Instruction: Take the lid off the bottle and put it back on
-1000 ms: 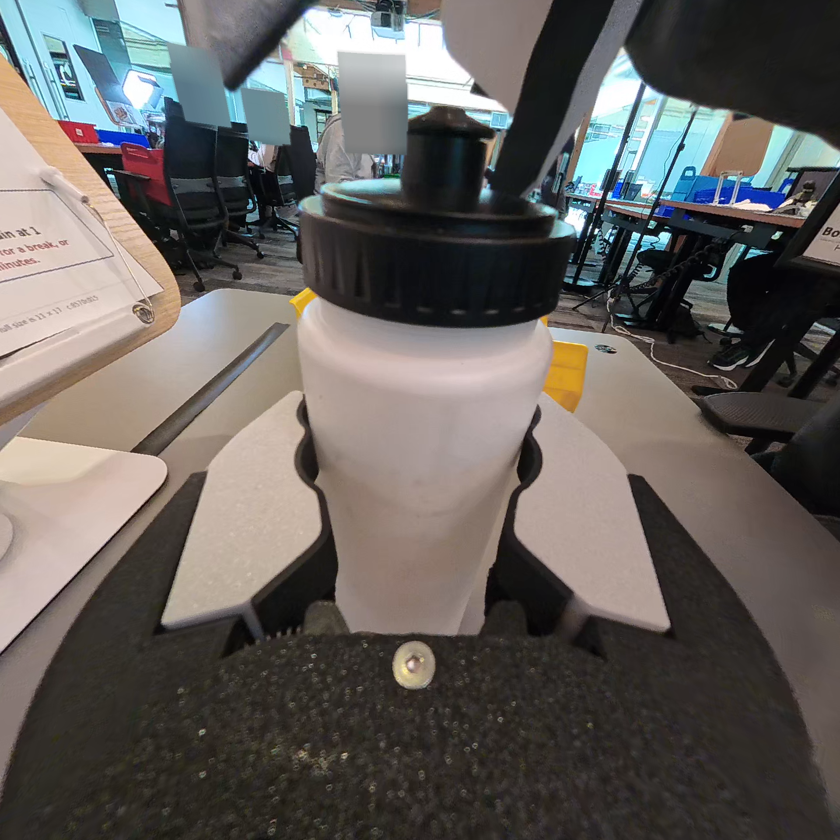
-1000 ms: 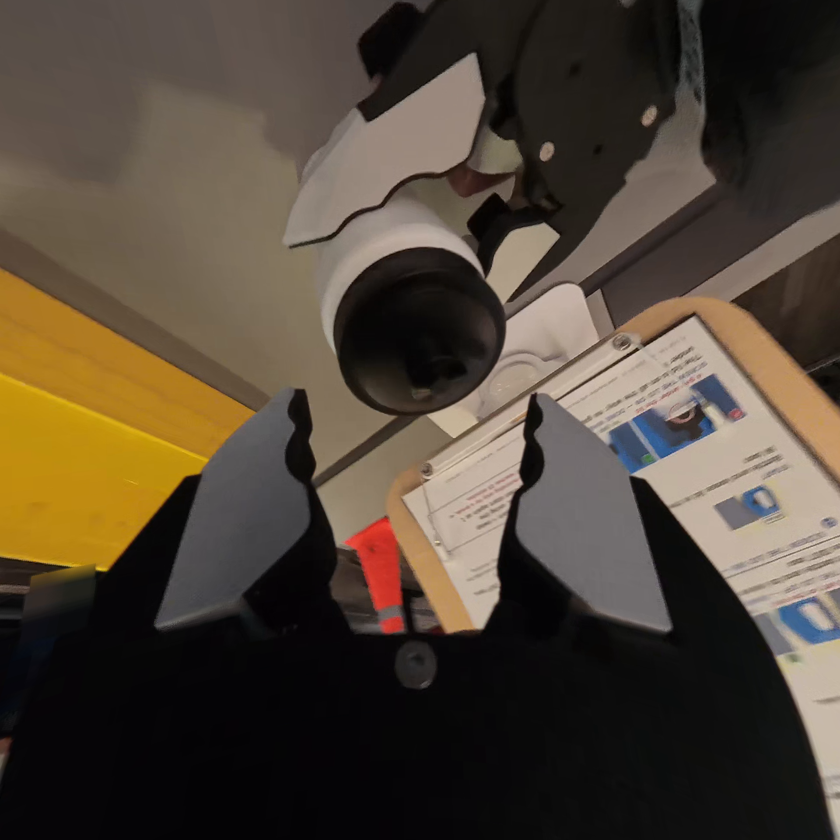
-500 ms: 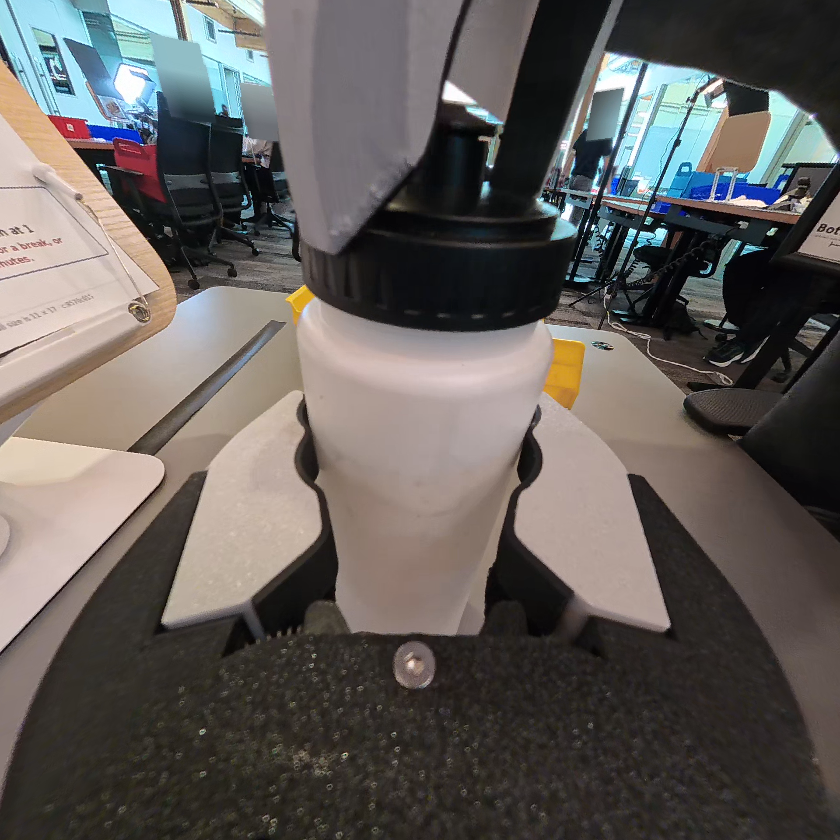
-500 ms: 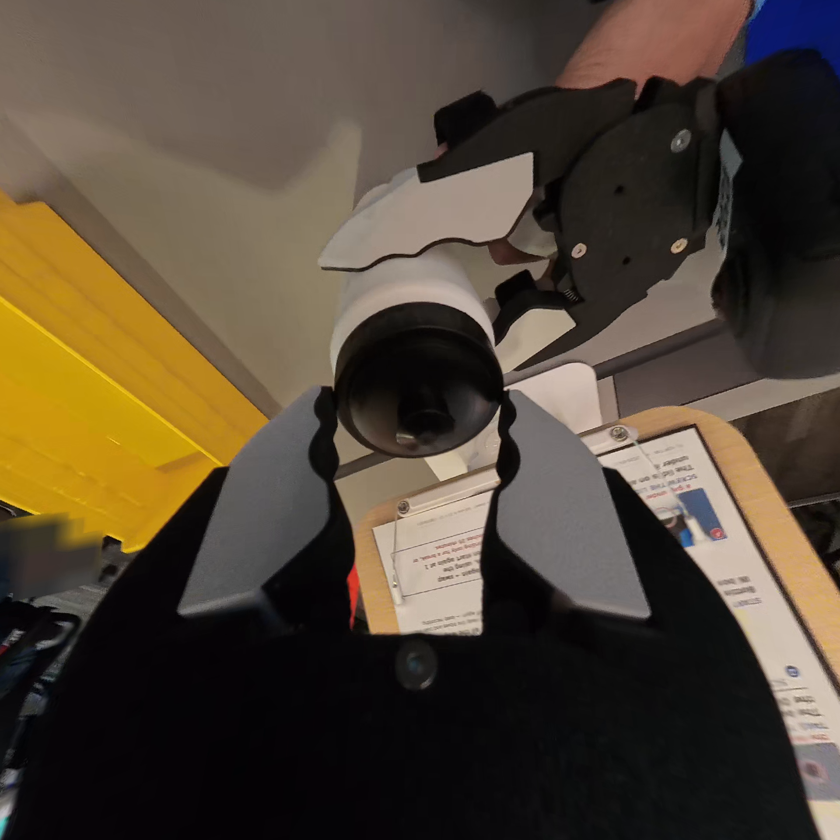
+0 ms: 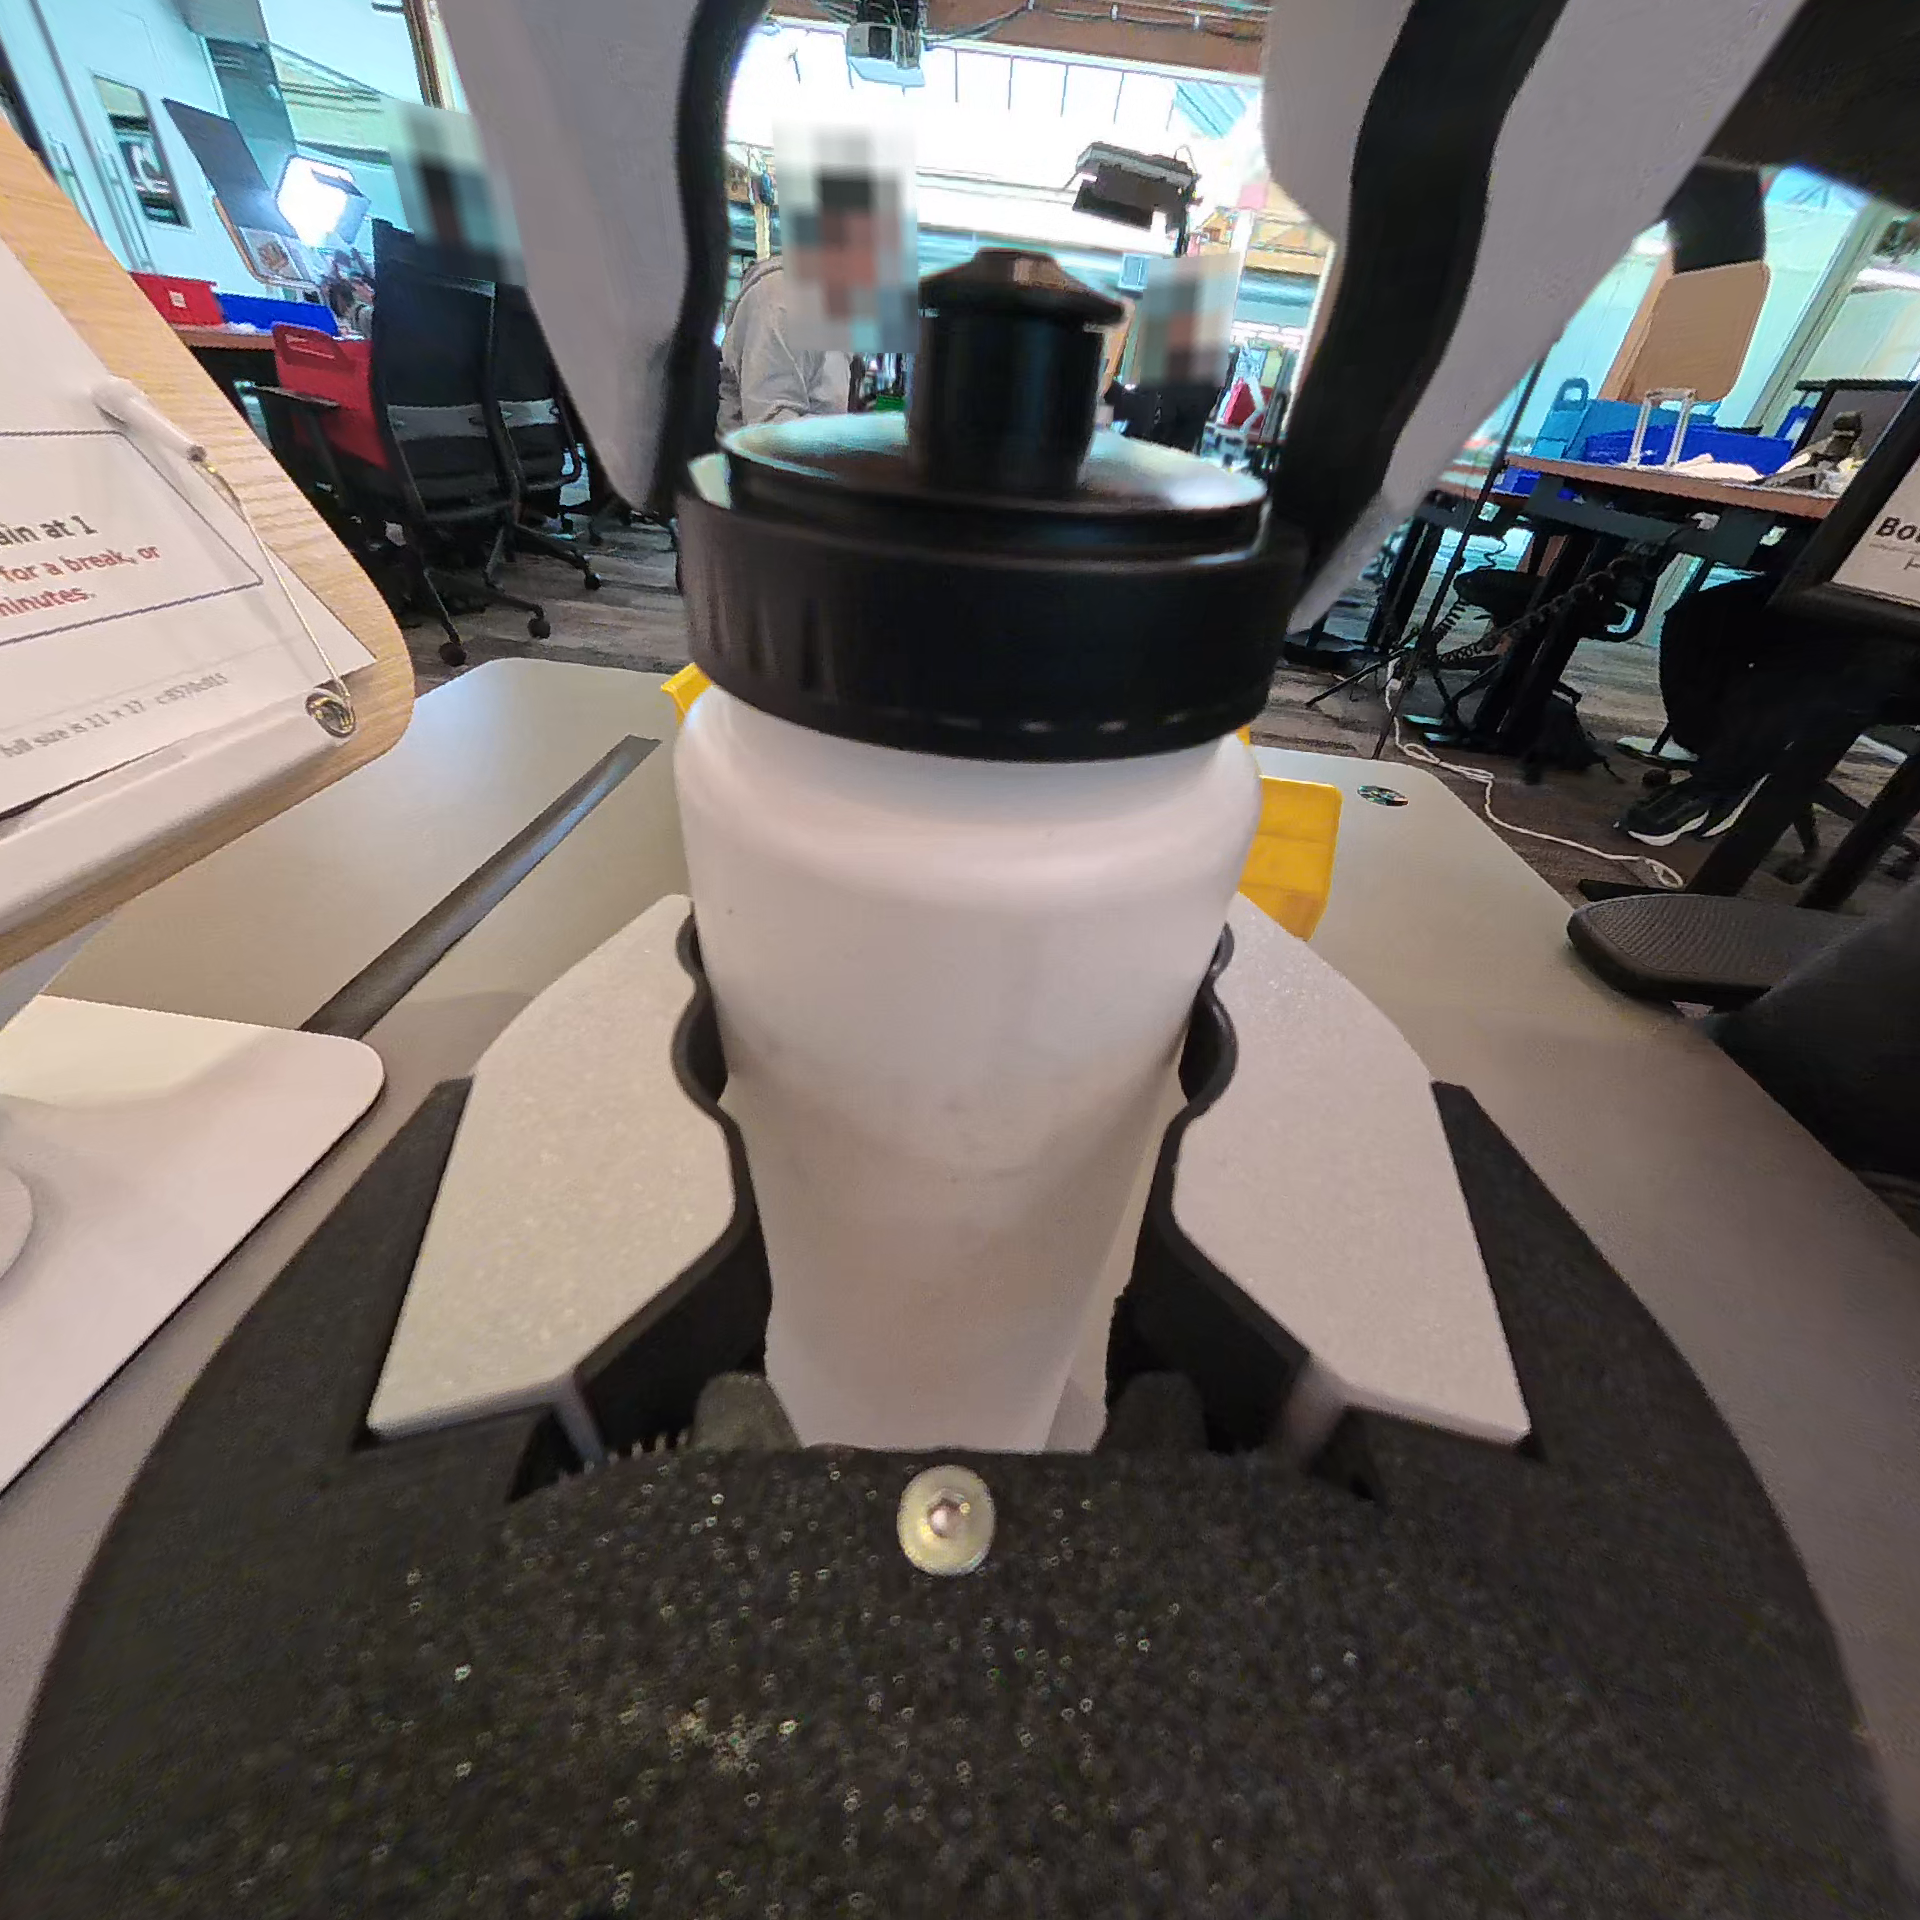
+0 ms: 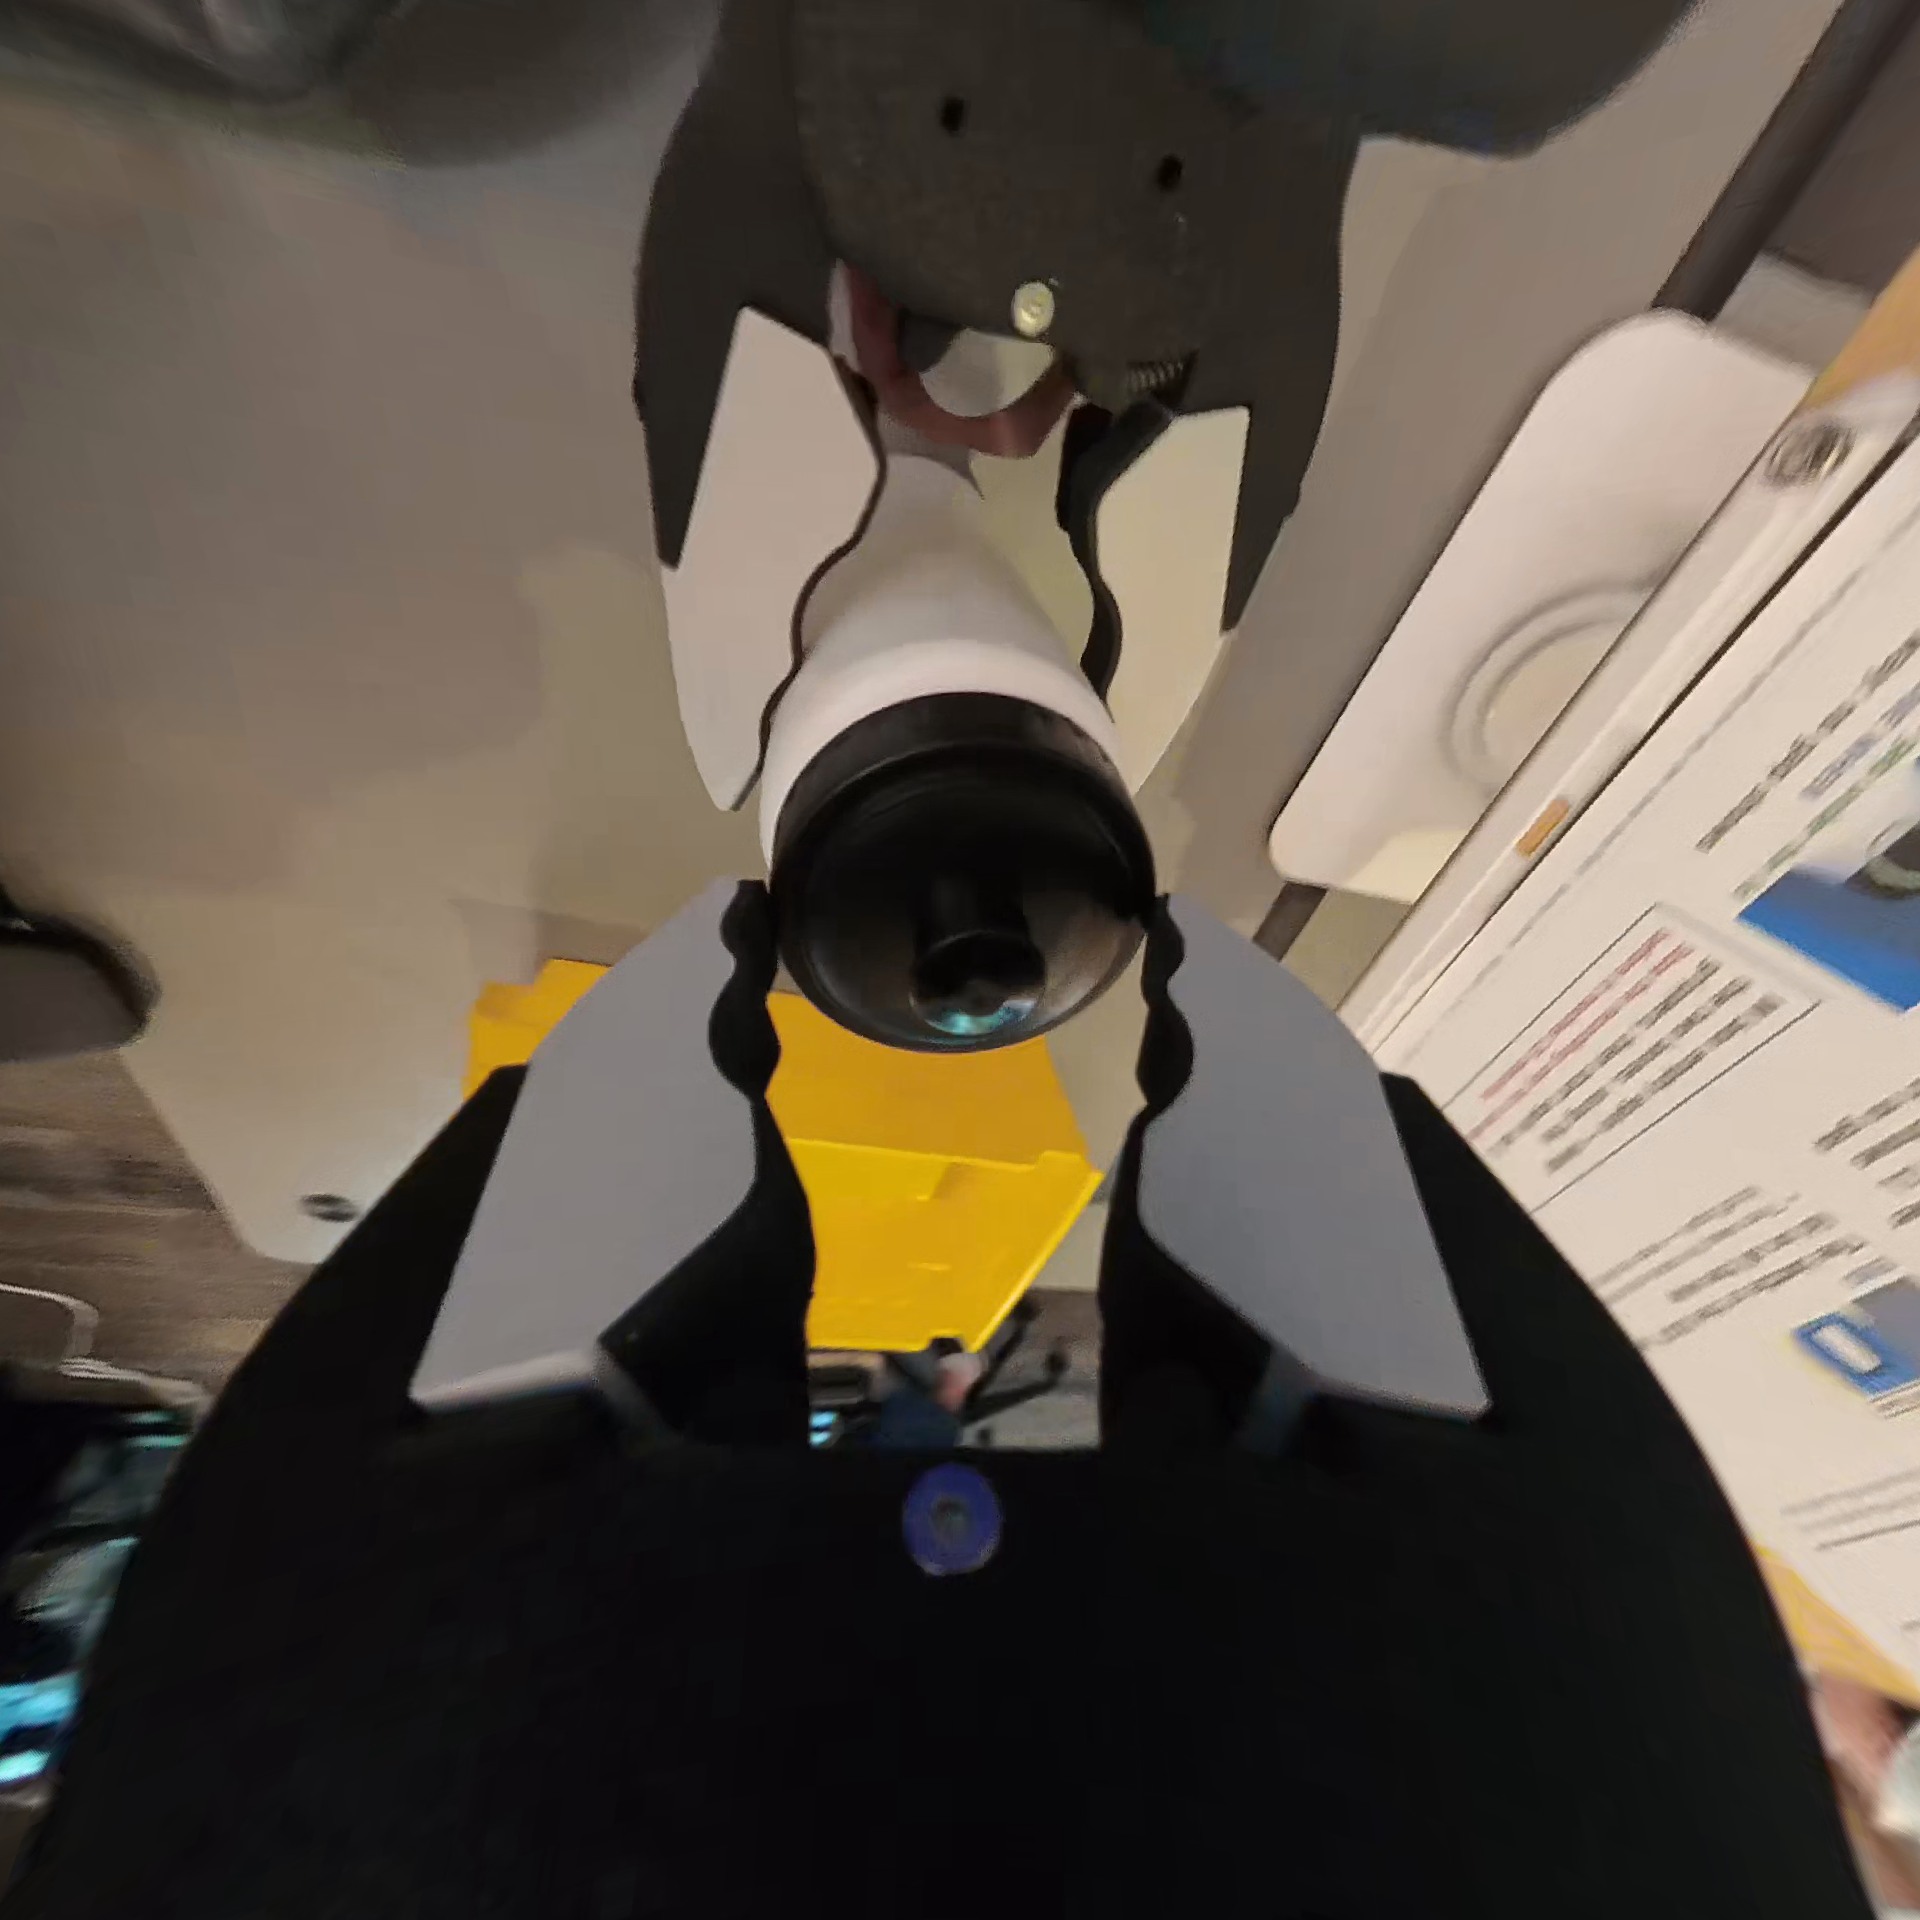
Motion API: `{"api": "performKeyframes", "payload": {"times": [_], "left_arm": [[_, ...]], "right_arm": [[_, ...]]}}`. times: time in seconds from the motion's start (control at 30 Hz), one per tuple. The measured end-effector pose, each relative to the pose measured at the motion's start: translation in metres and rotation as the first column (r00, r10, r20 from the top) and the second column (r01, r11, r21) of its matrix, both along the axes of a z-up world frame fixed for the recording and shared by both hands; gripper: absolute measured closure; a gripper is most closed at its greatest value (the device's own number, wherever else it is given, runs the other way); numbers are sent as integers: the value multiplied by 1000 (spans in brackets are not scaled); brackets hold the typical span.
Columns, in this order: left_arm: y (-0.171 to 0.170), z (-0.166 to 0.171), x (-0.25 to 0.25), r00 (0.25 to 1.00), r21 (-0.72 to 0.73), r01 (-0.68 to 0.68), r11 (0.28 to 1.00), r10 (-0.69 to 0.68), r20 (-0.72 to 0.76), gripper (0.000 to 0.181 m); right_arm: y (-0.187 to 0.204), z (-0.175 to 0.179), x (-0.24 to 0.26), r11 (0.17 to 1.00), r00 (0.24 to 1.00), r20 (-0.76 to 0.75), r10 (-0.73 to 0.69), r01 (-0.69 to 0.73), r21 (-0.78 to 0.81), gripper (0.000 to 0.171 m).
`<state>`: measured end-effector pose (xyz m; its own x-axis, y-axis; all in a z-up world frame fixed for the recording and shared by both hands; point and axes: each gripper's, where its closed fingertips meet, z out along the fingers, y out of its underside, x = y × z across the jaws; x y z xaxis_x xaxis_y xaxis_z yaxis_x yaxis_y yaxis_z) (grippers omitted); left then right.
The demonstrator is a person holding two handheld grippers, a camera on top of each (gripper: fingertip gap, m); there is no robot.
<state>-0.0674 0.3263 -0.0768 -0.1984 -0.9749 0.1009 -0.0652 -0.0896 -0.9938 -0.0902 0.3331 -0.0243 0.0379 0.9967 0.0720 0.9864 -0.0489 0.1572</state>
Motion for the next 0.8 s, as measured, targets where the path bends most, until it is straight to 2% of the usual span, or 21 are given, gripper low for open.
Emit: {"api": "performKeyframes", "payload": {"times": [0.1, 0.17, 0.3, 0.43, 0.5, 0.57, 0.67, 0.73, 0.8], "left_arm": [[0, 0, 0, 1000, 2, -3, 1000, 3, -1, 94], [1, 0, 0, 1000, -6, -6, 1000, 6, 3, 94], [2, 1, 0, 1000, -11, -11, 1000, 11, 11, 94], [0, 0, 2, 1000, 3, -25, 1000, 24, 8, 94], [-1, 0, 2, 1000, 6, -27, 1000, 27, 8, 94], [1, 1, 1, 999, -1, -30, 1000, 30, 12, 94], [1, 1, -1, 999, -6, -27, 1000, 27, 17, 94], [1, 1, -1, 1000, -8, -25, 1000, 25, 17, 94], [0, 1, -1, 1000, -9, -18, 1000, 18, 25, 94]], "right_arm": [[-1, 0, 0, 985, 985, 17, -171, 171, 10, 103], [0, 0, 0, 942, 941, -20, -336, 337, 10, 103], [1, 0, -3, 812, 812, -55, -581, 583, 23, 103], [-3, -1, -1, 594, 595, -63, -801, 804, 31, 102], [-5, -1, 0, 508, 509, -74, -857, 860, 34, 102], [-3, -2, -2, 467, 468, -114, -876, 883, 39, 102], [0, -6, -5, 509, 507, -143, -850, 860, 24, 99], [-9, -14, -15, 637, 626, -122, -770, 766, -87, 65], [-18, -17, -5, 779, 781, -28, -624, 617, -112, 48]]}}
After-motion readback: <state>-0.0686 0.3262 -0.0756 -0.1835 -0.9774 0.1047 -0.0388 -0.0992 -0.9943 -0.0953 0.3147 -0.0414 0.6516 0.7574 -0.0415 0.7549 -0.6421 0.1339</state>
